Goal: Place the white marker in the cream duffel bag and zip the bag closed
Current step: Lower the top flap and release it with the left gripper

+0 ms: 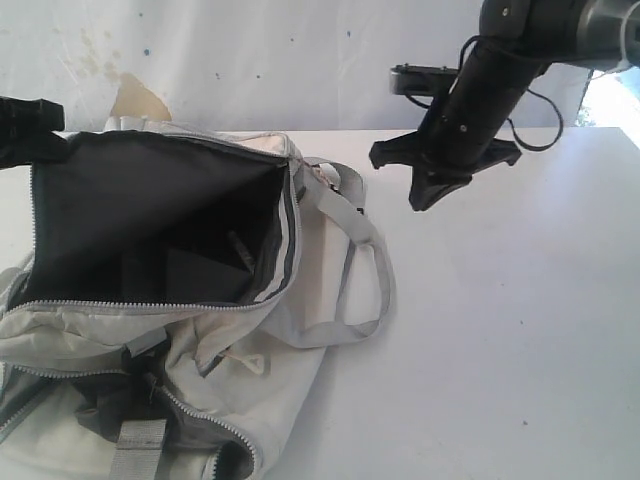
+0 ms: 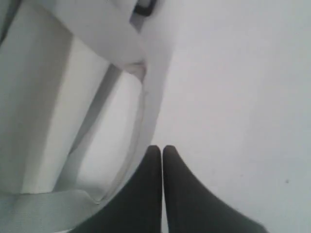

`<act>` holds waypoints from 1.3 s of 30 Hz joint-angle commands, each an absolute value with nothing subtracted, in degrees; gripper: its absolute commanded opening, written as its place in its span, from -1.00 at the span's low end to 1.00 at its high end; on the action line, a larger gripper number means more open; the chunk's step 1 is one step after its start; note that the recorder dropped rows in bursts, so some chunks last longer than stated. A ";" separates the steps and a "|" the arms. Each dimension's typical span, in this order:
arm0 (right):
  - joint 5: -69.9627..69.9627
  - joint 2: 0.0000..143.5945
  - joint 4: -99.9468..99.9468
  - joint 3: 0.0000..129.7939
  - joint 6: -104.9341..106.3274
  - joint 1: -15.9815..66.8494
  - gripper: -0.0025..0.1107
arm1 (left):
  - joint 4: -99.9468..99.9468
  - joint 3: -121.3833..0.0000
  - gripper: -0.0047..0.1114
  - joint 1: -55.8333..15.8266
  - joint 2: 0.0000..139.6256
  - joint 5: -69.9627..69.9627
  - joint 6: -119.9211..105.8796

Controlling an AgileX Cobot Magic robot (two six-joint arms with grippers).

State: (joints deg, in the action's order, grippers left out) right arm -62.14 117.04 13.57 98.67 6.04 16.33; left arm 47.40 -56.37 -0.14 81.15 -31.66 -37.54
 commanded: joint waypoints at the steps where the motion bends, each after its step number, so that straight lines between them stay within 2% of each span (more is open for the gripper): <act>1: -60.27 116.52 10.13 98.56 5.49 13.10 -0.96 | 47.85 -56.71 -0.91 -0.10 80.64 -32.13 -37.93; 8: -59.00 116.63 5.14 98.56 4.15 9.13 -0.96 | 47.85 -56.71 -0.91 -0.10 80.64 -32.56 -38.28; 14: -59.61 116.63 4.68 98.56 3.86 6.79 -0.96 | 52.24 -56.71 -0.91 -0.10 80.64 -35.82 -48.08; 16: -59.61 116.63 5.32 98.56 3.86 6.79 -0.96 | 54.24 -56.71 -0.81 -0.10 80.64 -37.78 -52.47; 18: -59.61 116.63 5.88 98.56 3.86 6.79 -0.96 | 60.93 -56.71 -0.46 -0.10 80.64 -41.81 -56.47; 22: -59.61 116.63 6.73 98.56 3.86 6.79 -0.96 | 66.01 -56.71 0.11 -0.10 80.64 -46.80 -57.65; 25: -59.49 116.63 7.75 98.56 3.86 6.79 -0.96 | 67.57 -56.71 0.41 -0.10 80.64 -50.27 -59.51; 29: -59.49 116.63 10.99 98.56 4.11 6.79 -0.96 | 68.49 -56.71 0.57 -0.78 80.64 -57.10 -64.72; 34: -59.00 116.72 15.85 98.56 6.42 6.79 -0.96 | 68.49 -56.71 0.58 -4.02 80.64 -58.29 -66.85; 39: -59.00 116.84 23.18 98.56 10.87 6.93 -0.96 | 67.49 -57.00 0.58 -4.75 80.64 -51.77 -59.12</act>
State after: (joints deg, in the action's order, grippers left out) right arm -59.43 117.04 19.09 98.67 7.69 6.99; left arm 67.50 -56.37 -4.43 81.15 -55.86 -64.51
